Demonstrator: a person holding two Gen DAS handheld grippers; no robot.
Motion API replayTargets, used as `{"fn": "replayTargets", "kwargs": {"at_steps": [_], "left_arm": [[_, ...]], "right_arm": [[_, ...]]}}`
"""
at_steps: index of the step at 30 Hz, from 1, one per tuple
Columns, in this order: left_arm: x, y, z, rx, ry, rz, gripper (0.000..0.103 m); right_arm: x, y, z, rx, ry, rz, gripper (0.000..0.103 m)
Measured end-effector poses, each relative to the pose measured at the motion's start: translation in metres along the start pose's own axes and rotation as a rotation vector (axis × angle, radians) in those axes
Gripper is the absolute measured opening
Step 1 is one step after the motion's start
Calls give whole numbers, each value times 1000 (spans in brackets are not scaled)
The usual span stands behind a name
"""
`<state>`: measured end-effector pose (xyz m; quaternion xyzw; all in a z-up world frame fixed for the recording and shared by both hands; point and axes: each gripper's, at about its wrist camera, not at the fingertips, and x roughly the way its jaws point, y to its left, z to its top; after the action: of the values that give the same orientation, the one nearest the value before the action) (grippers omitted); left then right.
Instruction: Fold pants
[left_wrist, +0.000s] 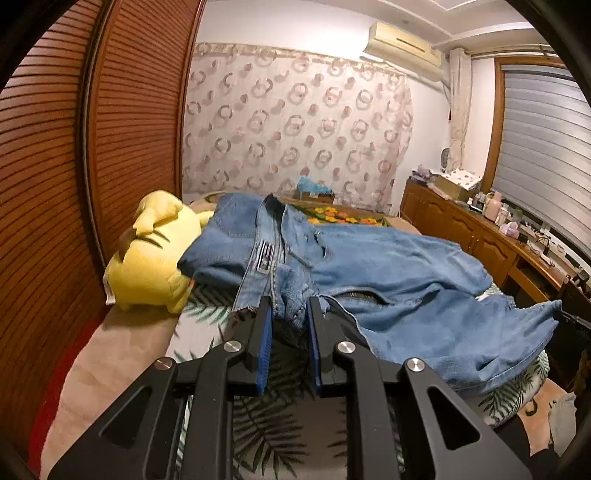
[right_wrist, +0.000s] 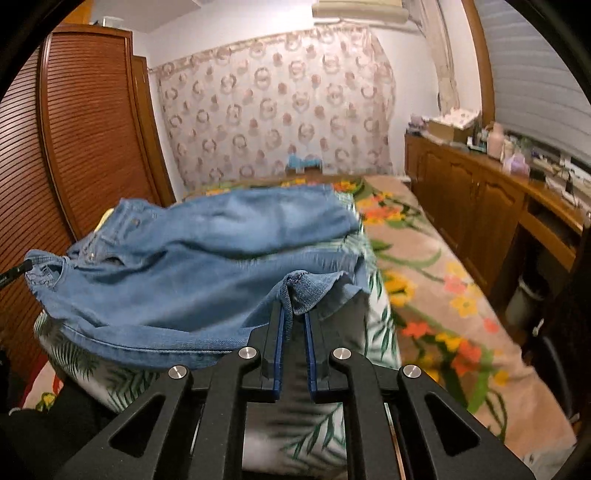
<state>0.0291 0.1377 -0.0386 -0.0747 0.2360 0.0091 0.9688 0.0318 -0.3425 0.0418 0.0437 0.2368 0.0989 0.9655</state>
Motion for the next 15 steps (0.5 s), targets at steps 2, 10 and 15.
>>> {"fn": "replayTargets", "kwargs": {"at_steps": [2,10,15], "left_arm": [[2,-1,6,6,-10,-5,19],[20,-6,26,22,-34,-17,18],[33,-5,28,17,-19,-15,18]], "right_arm": [[-1,-2,9,-13,-19,-4,10],[28,12,36,-80,-58,-30,10],[52,15,28,-85,-38,-31,10]]}}
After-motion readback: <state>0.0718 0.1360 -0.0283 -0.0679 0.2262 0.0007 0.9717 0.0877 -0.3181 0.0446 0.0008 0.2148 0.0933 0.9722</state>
